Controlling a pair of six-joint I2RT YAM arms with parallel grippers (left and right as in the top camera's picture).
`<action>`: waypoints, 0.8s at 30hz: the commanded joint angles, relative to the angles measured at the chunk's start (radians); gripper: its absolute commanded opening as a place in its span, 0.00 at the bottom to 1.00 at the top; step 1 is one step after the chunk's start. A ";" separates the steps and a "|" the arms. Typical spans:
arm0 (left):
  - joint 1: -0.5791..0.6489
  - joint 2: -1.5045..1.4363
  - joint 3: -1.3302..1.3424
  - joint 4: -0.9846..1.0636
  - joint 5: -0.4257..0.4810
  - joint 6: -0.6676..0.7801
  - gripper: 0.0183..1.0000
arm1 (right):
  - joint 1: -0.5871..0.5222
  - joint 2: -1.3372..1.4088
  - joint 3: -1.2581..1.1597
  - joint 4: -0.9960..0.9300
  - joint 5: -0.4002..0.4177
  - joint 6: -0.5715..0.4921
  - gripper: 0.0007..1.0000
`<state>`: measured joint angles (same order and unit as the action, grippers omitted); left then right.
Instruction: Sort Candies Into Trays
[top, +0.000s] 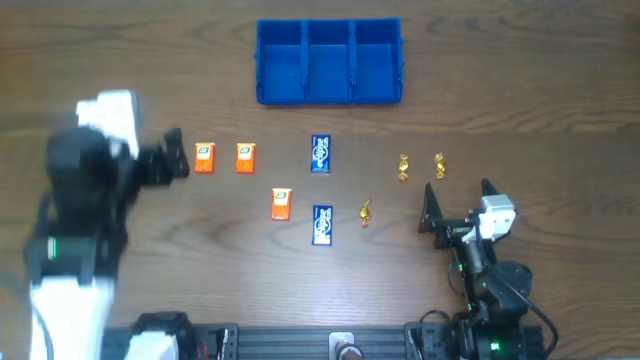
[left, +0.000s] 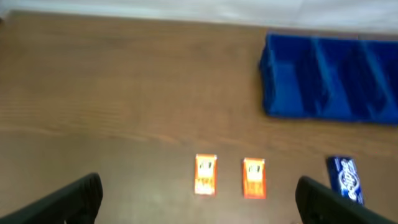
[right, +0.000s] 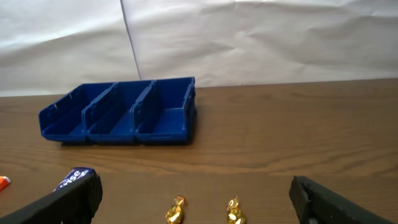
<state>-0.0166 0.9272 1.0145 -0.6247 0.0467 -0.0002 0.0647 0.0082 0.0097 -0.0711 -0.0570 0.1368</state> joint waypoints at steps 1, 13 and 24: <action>0.000 0.398 0.109 -0.065 0.026 -0.007 1.00 | -0.007 -0.005 -0.002 -0.005 -0.005 -0.011 1.00; -0.043 0.903 0.109 0.065 0.026 0.019 0.99 | -0.007 -0.005 -0.002 -0.005 -0.005 -0.011 1.00; -0.042 0.964 0.109 0.083 0.032 0.019 0.72 | -0.007 -0.005 -0.002 -0.005 -0.005 -0.011 1.00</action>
<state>-0.0582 1.8713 1.1191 -0.5415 0.0738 0.0128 0.0647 0.0082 0.0097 -0.0711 -0.0566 0.1368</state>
